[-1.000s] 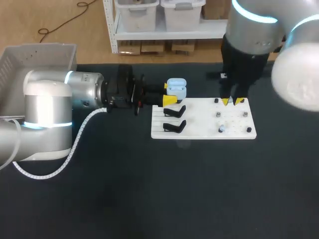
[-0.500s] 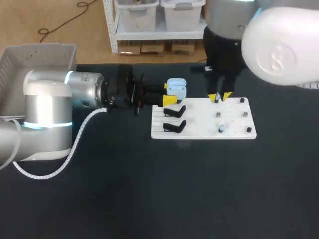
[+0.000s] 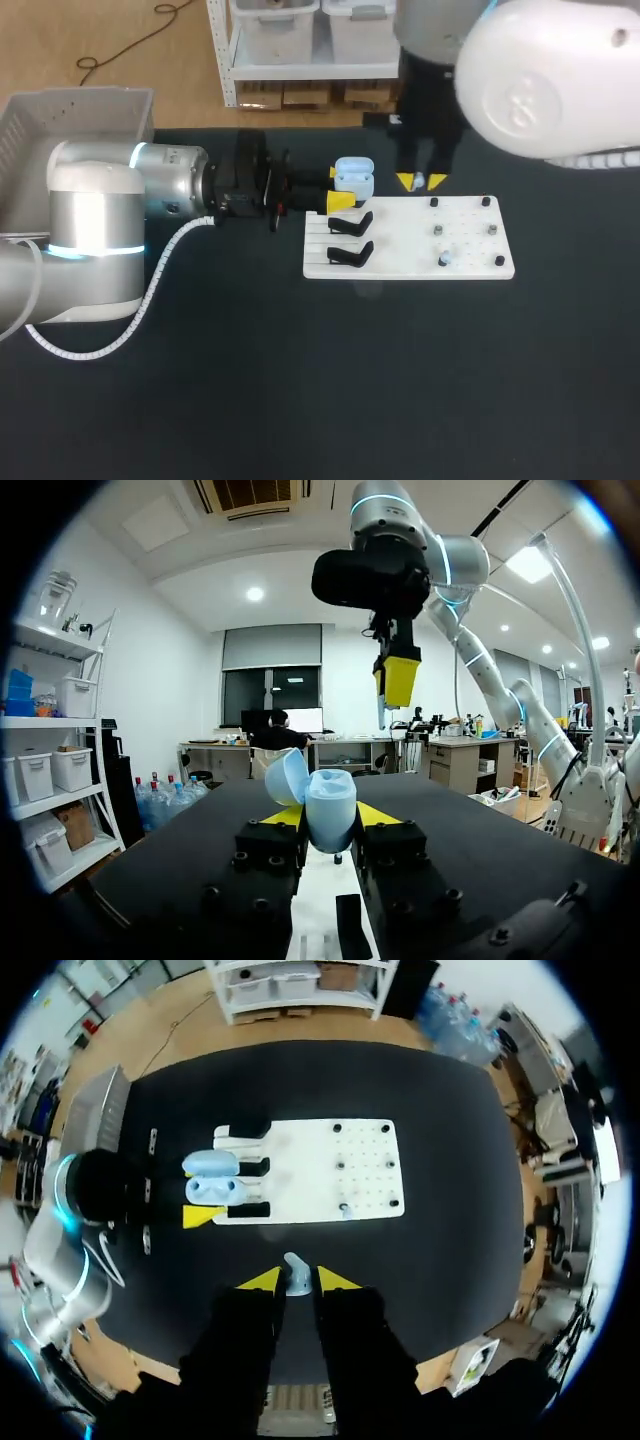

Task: Pick up each earbud case from the left stands, insert the matching earbuds, close the lid, and place the case in the box.

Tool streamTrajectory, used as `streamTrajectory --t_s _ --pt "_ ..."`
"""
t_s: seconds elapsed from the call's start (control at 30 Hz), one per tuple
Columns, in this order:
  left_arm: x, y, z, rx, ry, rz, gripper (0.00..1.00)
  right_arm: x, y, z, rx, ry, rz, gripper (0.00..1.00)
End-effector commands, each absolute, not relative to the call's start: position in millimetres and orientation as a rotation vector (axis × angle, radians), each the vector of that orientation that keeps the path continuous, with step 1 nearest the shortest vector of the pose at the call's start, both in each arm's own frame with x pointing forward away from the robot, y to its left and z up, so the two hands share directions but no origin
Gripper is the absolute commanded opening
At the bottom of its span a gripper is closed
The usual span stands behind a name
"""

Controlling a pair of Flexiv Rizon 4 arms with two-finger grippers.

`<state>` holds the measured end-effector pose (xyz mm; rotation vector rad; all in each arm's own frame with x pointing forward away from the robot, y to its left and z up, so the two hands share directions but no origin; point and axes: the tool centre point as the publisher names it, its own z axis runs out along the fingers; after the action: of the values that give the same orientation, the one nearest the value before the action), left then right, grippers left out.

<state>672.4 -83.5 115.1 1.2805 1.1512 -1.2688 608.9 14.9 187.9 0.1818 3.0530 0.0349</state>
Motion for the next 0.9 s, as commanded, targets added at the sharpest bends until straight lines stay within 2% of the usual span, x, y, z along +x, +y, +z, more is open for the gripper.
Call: streamTrajectory --t_s 0.03,0.4,0.9 --pt "673 -83 115 1.281 1.15 -1.269 0.0 621 31 189 0.392 3.099 -0.026 0.0" --pt "673 -83 115 1.281 1.15 -1.269 0.0 632 33 180 0.66 3.108 -0.154 0.0" --pt "660 -91 104 1.287 1.144 -1.272 0.0 633 33 180 0.675 3.096 -0.144 0.0"
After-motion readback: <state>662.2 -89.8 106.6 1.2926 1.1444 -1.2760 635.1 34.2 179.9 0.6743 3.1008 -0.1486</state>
